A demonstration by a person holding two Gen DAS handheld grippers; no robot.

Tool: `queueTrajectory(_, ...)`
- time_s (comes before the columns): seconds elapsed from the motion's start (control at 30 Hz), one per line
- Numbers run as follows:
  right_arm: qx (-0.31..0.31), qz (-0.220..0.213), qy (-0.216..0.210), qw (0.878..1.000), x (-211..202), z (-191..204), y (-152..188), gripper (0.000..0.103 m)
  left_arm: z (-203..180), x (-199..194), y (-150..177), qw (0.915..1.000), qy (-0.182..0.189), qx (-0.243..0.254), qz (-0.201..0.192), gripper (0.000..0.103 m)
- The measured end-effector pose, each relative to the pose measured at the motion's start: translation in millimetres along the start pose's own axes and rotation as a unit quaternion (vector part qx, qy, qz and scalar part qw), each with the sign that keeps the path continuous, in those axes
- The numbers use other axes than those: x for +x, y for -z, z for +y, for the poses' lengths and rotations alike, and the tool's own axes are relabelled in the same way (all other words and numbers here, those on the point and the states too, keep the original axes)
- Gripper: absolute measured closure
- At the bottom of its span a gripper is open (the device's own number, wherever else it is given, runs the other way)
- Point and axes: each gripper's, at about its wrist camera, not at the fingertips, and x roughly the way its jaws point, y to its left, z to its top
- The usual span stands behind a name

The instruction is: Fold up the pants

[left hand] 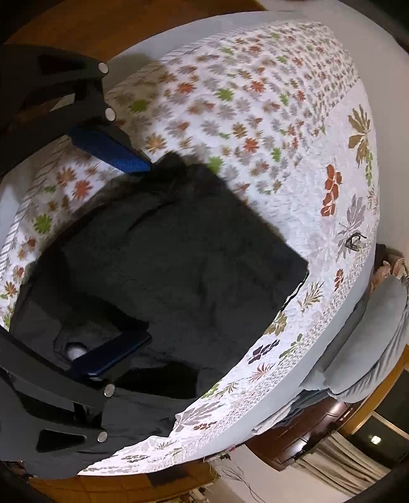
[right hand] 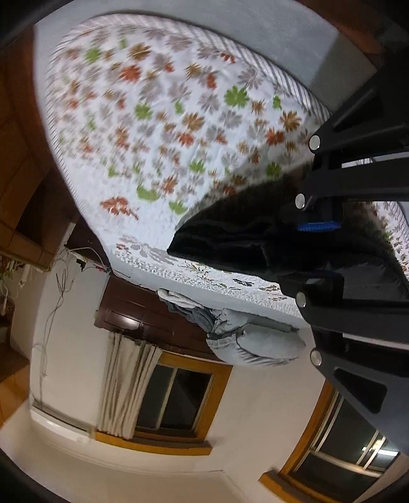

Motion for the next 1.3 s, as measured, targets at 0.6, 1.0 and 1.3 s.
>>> queueTrajectory(0.6, -0.128, 0.0, 0.018, 0.992, -7, 111, 7, 0.086, 11, -9, 8, 0.9986, 0.023, -0.042, -0.024, 0.005)
queueTrajectory(1.0, -0.202, 0.008, 0.007, 0.979, -2, 177, 34, 0.086, 6, -10, 9, 0.9992, 0.017, -0.029, -0.024, 0.005)
queueTrajectory(1.3, -0.251, 0.022, 0.006, 0.968, 10, 222, 61, 0.086, -9, -7, 6, 0.9996, 0.004, 0.015, -0.025, 0.005)
